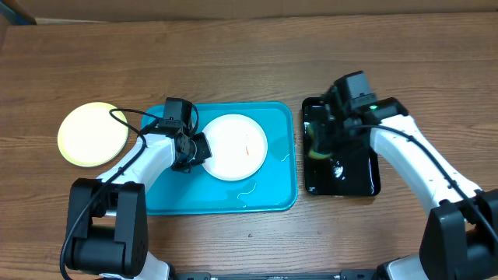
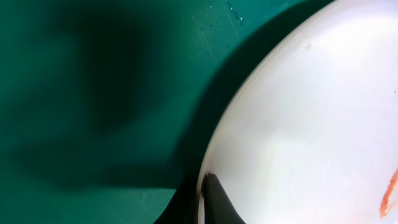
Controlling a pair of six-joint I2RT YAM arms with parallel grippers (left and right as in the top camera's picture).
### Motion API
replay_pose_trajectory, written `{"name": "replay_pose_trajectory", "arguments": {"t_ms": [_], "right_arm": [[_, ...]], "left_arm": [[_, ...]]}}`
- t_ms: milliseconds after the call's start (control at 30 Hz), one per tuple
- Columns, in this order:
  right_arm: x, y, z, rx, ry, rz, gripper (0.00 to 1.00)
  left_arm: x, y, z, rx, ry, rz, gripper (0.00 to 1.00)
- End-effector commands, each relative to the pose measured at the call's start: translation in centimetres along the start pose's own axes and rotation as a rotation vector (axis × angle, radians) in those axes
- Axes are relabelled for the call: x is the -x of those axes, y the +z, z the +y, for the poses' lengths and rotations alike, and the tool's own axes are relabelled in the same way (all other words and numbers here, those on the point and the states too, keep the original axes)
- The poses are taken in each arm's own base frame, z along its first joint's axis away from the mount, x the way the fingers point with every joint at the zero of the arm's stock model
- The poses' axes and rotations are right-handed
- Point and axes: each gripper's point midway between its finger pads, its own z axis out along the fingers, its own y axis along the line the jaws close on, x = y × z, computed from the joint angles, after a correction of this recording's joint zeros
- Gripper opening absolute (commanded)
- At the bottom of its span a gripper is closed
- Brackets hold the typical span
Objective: Clean dirty plates on tray and stack at the side
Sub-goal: 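Carry the sponge with the right gripper onto the white plate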
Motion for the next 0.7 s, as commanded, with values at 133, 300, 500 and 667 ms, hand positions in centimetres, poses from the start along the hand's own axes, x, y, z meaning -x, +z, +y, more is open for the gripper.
{"name": "replay_pose_trajectory", "arguments": {"t_ms": [133, 300, 500, 667], "right_arm": [[0.6, 1.2, 9.1, 0.150, -0.144, -0.094, 0.04], [0.8, 4.6, 11.5, 0.056, -0.222, -0.163, 0.04], [0.7, 9.2, 13.1, 0.036, -0.298, -0.186, 0.04], [1.9, 10.0, 13.0, 0.013, -0.297, -0.237, 0.41]], "left_arm": [[-3.3, 2.7, 2.6, 0.105, -0.010, 0.097, 0.04], [-3.3, 2.7, 2.6, 0.105, -0.010, 0.097, 0.04], [-3.3, 2.7, 2.6, 0.106, -0.010, 0.098, 0.04], [-3.4, 2.7, 2.7, 0.109, -0.011, 0.103, 0.04]]}}
